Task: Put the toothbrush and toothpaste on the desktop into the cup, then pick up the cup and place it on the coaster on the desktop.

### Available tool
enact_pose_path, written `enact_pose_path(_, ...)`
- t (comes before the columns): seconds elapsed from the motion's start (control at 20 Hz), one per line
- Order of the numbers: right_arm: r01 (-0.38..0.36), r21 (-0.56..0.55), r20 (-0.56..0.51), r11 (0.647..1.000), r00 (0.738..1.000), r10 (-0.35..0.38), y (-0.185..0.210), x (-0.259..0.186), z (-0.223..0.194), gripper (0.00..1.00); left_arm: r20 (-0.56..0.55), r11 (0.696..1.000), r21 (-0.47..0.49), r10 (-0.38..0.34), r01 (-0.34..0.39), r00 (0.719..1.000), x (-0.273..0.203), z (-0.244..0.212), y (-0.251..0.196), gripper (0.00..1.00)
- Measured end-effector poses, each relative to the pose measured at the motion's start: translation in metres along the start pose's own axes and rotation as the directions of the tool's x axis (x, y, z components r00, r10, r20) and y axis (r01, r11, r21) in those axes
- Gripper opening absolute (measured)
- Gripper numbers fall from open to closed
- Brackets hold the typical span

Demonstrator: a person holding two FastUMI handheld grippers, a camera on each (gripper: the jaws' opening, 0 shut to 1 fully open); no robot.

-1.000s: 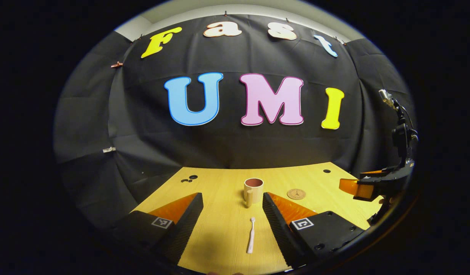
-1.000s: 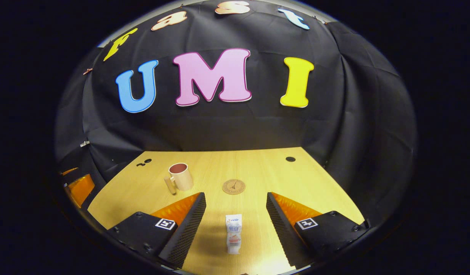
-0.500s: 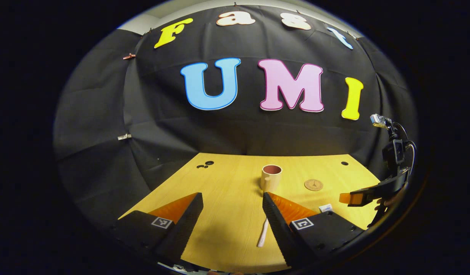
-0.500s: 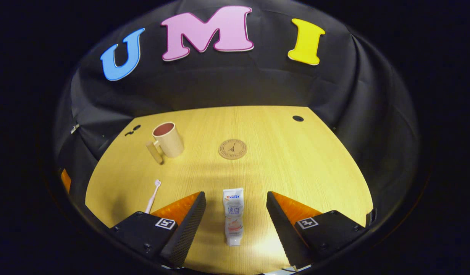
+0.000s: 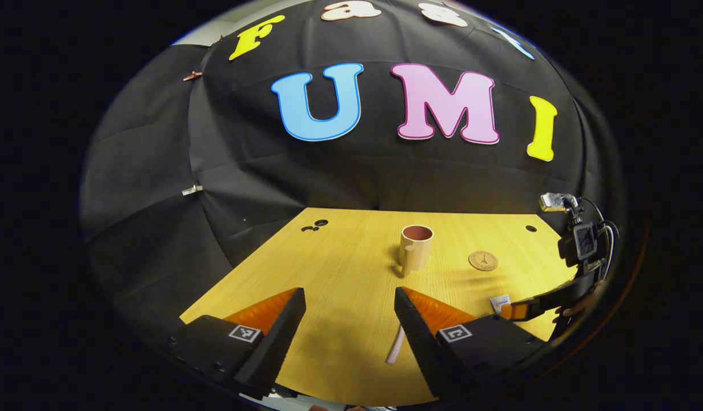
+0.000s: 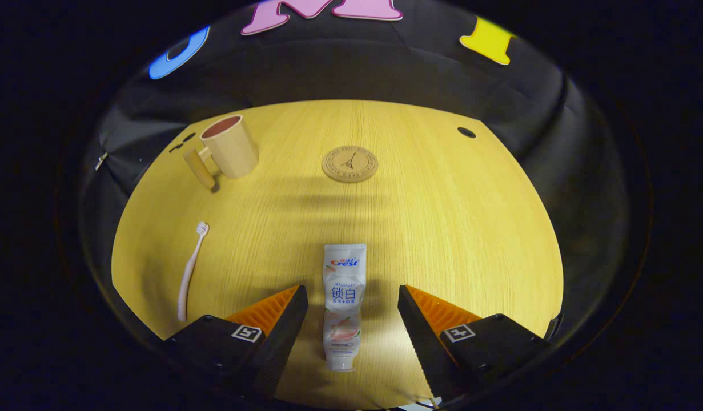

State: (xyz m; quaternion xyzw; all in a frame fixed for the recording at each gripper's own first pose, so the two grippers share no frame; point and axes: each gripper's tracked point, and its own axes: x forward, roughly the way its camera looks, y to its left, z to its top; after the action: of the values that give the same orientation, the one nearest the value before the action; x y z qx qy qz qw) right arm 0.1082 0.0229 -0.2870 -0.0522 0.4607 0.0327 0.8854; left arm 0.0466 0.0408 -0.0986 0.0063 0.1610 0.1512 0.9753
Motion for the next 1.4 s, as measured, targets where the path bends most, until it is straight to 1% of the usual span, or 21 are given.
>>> enact_pose_path(0.2,-0.006,-0.032,-0.071,0.999,0.997,0.004,0.001,0.013,-0.016,0.98,-0.029,1.000,0.008,0.011,-0.011,1.000,0.005,-0.005,-0.001,0.99)
enact_pose_path(0.4,-0.001,-0.024,-0.092,1.000,0.996,-0.001,0.000,0.020,-0.020,0.97,-0.044,1.000,0.025,0.005,-0.004,0.999,0.009,-0.007,-0.003,0.99)
enact_pose_path(0.5,-0.016,-0.008,-0.102,1.000,0.995,0.015,0.003,0.021,-0.021,0.96,-0.043,1.000,0.031,-0.003,0.004,0.999,0.010,-0.006,-0.004,0.99)
enact_pose_path(0.55,-0.019,0.002,-0.105,1.000,0.994,0.019,0.004,0.021,-0.021,0.94,-0.042,0.999,0.032,-0.008,0.009,0.999,0.010,-0.005,-0.004,0.99)
enact_pose_path(0.6,-0.021,0.014,-0.105,1.000,0.994,0.023,0.005,0.022,-0.021,0.88,-0.043,0.999,0.033,-0.014,0.016,0.999,0.010,-0.006,-0.004,0.99)
enact_pose_path(0.65,-0.024,0.028,-0.113,0.999,0.993,0.027,0.007,0.023,-0.022,0.89,-0.045,0.999,0.035,-0.020,0.022,0.999,0.010,-0.007,-0.005,0.99)
enact_pose_path(0.75,-0.020,0.035,-0.115,0.999,0.993,0.024,0.007,0.023,-0.023,0.81,-0.044,0.999,0.037,-0.029,0.031,0.999,0.011,-0.007,-0.005,0.99)
enact_pose_path(0.8,-0.018,0.037,-0.118,0.999,0.993,0.022,0.007,0.023,-0.022,0.67,-0.042,0.999,0.036,-0.033,0.034,0.999,0.010,-0.007,-0.005,0.99)
enact_pose_path(0.95,-0.011,0.049,-0.135,0.999,0.991,0.018,0.007,0.024,-0.021,0.67,-0.031,0.998,0.031,-0.046,0.047,0.998,0.008,-0.006,-0.004,0.99)
enact_pose_path(1.1,-0.006,0.058,-0.189,0.998,0.982,0.017,0.007,0.025,-0.022,0.67,-0.025,0.998,0.030,-0.051,0.052,0.998,0.005,-0.009,-0.002,0.99)
enact_pose_path(1.15,-0.006,0.059,-0.193,0.998,0.981,0.018,0.007,0.025,-0.021,0.67,-0.025,0.998,0.029,-0.051,0.052,0.998,0.005,-0.009,0.000,0.99)
enact_pose_path(1.2,-0.002,0.067,-0.185,0.998,0.983,0.015,0.007,0.025,-0.019,0.65,-0.026,0.998,0.026,-0.050,0.051,0.998,0.004,-0.011,0.001,0.99)
enact_pose_path(1.3,0.005,0.077,-0.177,0.997,0.984,0.009,0.006,0.025,-0.018,0.47,-0.028,0.998,0.021,-0.052,0.053,0.998,0.002,-0.013,0.004,0.99)
enact_pose_path(1.35,0.003,0.072,-0.173,0.997,0.985,0.010,0.007,0.025,-0.019,0.46,-0.026,0.998,0.021,-0.054,0.054,0.998,0.001,-0.013,0.005,0.99)
enact_pose_path(1.4,-0.001,0.062,-0.169,0.998,0.986,0.011,0.007,0.025,-0.018,0.42,-0.027,0.998,0.024,-0.054,0.055,0.998,0.002,-0.015,0.006,0.98)
